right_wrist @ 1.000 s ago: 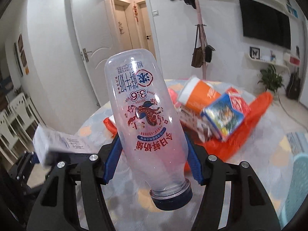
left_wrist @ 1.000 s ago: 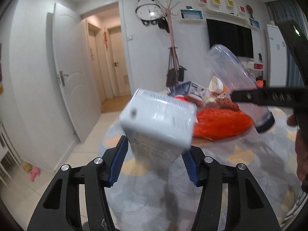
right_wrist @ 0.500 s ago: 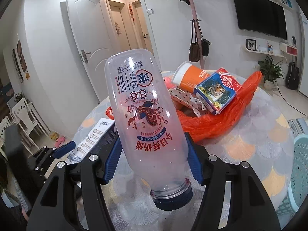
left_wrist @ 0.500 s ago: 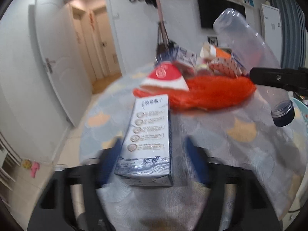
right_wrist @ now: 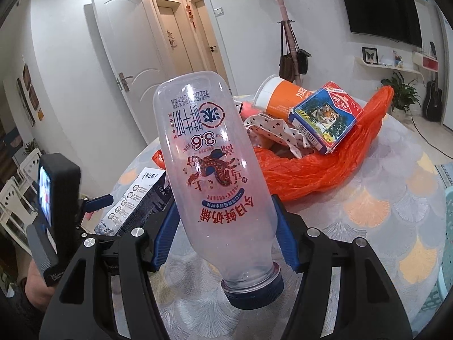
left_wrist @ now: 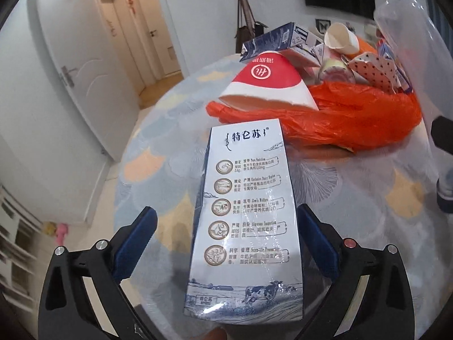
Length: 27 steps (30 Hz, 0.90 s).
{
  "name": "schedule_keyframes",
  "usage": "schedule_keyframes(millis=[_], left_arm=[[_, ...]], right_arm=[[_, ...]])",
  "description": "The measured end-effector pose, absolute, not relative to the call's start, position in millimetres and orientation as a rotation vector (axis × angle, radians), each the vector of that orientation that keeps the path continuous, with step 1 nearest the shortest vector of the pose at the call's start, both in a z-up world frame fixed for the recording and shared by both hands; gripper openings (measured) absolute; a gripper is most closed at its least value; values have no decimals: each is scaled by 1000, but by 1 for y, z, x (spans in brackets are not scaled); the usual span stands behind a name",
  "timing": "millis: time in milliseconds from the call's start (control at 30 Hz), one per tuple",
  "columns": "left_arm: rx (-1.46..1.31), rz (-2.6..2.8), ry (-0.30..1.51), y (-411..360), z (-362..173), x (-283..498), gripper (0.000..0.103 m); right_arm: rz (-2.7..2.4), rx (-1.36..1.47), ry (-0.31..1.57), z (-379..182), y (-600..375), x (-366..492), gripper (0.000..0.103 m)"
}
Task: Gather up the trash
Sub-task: 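Carry the carton and bottle in both grippers over the blue basket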
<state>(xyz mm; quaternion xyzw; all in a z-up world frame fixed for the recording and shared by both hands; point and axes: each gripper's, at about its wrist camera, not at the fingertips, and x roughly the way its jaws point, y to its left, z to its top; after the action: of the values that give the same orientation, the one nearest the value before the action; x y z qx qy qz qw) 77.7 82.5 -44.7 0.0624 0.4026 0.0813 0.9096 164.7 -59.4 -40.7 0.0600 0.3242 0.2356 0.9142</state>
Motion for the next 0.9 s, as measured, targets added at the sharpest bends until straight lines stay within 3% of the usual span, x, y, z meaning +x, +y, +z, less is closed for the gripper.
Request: schedule_keyframes(millis=[200,500,600,667,900], left_arm=[[-46,134,852,104,-51,79,97],[-40,118,852,103,-50,75,96],[-35,92,824,103,-50,73,87],[-10,109,794,101,-47,67,57],[-18,78,724,93,-35,48,56]], right_arm=[[475,129,681,-46,-62,168,60],[472,124,677,-45,-58,164,60],[465,118,669,-42,-60,162,60],[459,120,665,-41,-60,161,60],[435,129,657,-41,-69,152,59]])
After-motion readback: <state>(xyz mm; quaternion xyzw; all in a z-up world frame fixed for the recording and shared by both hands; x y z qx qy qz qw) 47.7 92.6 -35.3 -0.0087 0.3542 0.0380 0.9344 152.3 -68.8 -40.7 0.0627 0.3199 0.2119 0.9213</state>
